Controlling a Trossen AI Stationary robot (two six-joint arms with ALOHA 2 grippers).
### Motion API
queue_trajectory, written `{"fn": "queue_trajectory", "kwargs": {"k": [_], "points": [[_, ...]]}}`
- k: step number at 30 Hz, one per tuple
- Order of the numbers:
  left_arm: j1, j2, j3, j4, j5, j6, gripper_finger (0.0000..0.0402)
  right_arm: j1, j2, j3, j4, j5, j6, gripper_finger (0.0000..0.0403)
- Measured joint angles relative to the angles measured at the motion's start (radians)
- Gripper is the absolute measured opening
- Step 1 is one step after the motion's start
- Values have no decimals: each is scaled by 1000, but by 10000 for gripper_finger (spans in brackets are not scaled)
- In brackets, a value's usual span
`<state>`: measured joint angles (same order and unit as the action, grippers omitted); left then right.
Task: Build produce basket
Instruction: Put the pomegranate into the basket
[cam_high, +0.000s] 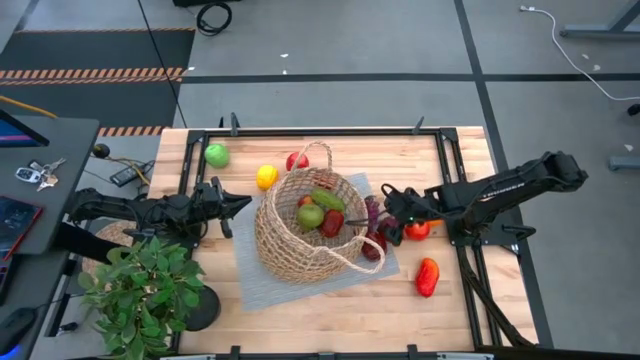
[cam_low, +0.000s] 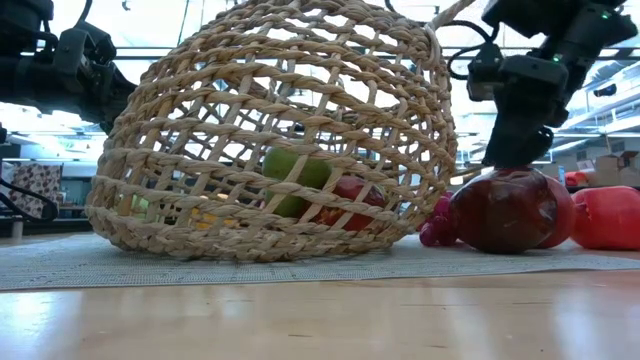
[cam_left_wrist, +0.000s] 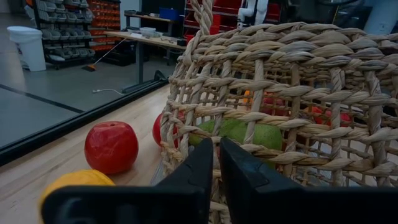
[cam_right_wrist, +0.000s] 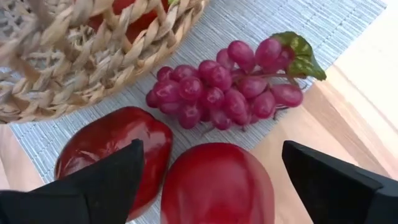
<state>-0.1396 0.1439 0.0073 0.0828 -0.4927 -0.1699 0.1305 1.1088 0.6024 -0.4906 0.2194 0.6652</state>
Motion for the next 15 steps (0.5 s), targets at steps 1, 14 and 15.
{"fn": "queue_trajectory", "kwargs": {"k": [1, 14, 15], "points": [[0, 0, 0, 0, 0, 0, 34, 11, -4, -8, 12, 12, 5, 385], [0, 0, 0, 0, 0, 0, 39, 93, -59, -202, 196, 147, 65, 385], [0, 0, 0, 0, 0, 0, 38, 94, -61, -223, 228, 146, 68, 385]]}}
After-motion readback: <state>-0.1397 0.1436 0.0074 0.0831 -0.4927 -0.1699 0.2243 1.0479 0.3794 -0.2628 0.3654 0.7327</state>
